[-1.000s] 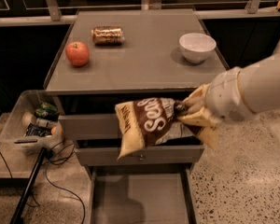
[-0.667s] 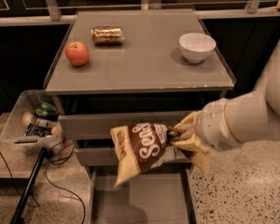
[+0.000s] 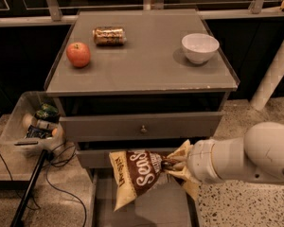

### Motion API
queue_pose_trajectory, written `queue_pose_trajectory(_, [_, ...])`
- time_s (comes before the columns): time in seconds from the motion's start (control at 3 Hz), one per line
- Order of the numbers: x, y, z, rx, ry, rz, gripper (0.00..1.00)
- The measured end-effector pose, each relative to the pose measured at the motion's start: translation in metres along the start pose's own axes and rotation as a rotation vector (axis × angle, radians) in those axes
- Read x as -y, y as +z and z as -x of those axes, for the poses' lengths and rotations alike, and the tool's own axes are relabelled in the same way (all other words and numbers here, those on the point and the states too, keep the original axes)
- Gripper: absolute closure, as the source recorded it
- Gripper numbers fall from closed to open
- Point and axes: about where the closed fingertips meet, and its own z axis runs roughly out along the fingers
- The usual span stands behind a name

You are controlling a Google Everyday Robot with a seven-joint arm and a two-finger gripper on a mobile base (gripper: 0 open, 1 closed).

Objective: Place brown chip bag into bottom drawer

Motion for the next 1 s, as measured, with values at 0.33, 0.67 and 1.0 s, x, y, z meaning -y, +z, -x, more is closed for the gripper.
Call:
queue_pose_trajectory(0.33, [0.009,0.051,-0.045,-0.02,-0.01,-0.033,1.0])
queue_pose_trajectory(0.67, [0.009,0.052,-0.045,-0.02,-0.01,-0.033,1.0])
queue_pose_trajectory(1.0, [0.012,0.081,-0.067,-0.038,0.018,-0.008,1.0])
